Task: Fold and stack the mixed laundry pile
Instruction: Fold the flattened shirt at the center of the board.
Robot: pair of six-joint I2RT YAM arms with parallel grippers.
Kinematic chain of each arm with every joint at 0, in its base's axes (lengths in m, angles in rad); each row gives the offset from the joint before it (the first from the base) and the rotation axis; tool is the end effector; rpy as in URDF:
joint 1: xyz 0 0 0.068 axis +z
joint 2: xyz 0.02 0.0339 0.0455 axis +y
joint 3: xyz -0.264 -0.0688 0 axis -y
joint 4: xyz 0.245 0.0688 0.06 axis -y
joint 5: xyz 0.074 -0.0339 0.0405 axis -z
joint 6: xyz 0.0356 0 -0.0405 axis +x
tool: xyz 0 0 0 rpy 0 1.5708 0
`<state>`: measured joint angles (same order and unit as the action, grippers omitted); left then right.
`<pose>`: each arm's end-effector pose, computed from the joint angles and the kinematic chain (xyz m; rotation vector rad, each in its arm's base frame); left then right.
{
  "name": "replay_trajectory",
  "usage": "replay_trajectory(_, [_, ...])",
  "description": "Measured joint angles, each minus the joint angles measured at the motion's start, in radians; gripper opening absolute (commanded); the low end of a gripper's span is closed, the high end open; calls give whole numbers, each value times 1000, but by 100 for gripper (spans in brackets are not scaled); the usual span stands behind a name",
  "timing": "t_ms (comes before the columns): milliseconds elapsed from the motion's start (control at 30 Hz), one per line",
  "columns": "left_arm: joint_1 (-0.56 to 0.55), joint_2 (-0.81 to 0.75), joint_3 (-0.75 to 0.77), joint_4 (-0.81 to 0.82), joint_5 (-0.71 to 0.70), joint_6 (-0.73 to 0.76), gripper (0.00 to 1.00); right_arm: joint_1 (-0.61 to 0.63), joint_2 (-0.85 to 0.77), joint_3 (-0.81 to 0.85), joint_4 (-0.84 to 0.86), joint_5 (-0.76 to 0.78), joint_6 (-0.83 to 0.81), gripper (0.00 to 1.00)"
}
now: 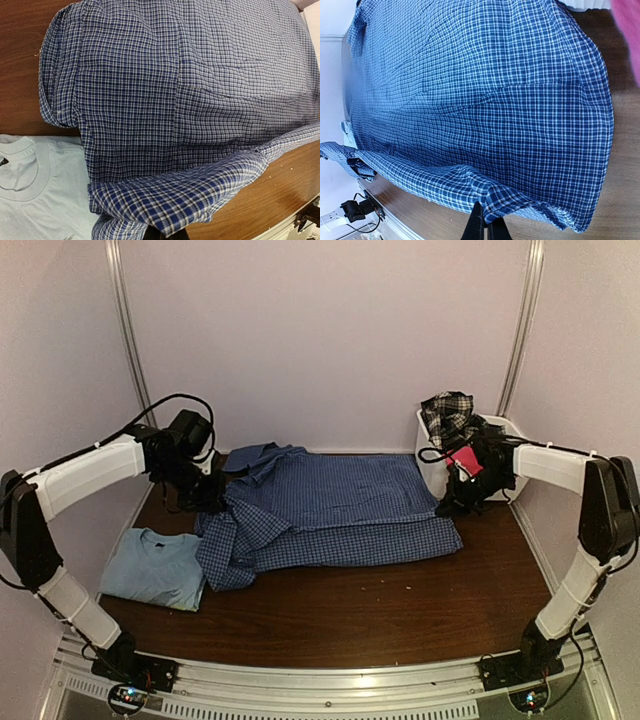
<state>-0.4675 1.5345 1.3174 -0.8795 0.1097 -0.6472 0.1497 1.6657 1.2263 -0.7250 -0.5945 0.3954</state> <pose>0.2772 -0.1443 0.2858 -0.2109 2.7485 -0.4807 0.3265 0.0694 0.2313 0.1650 2.7550 0.9654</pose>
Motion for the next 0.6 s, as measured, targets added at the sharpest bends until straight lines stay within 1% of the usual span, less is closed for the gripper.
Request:
replay_trajectory(133, [25, 51, 10, 26, 3, 22, 0, 0, 71, 39, 22, 12, -5, 0])
replay_trajectory(300, [41, 137, 35, 68, 19, 50, 0, 0, 133, 44, 37, 42, -15, 0])
replay_trajectory(467, [41, 238, 87, 103, 33, 81, 0, 0, 149, 23, 62, 66, -24, 0])
replay_trajectory(600, [41, 285, 126, 113, 31, 101, 0, 0, 150, 8, 74, 78, -23, 0])
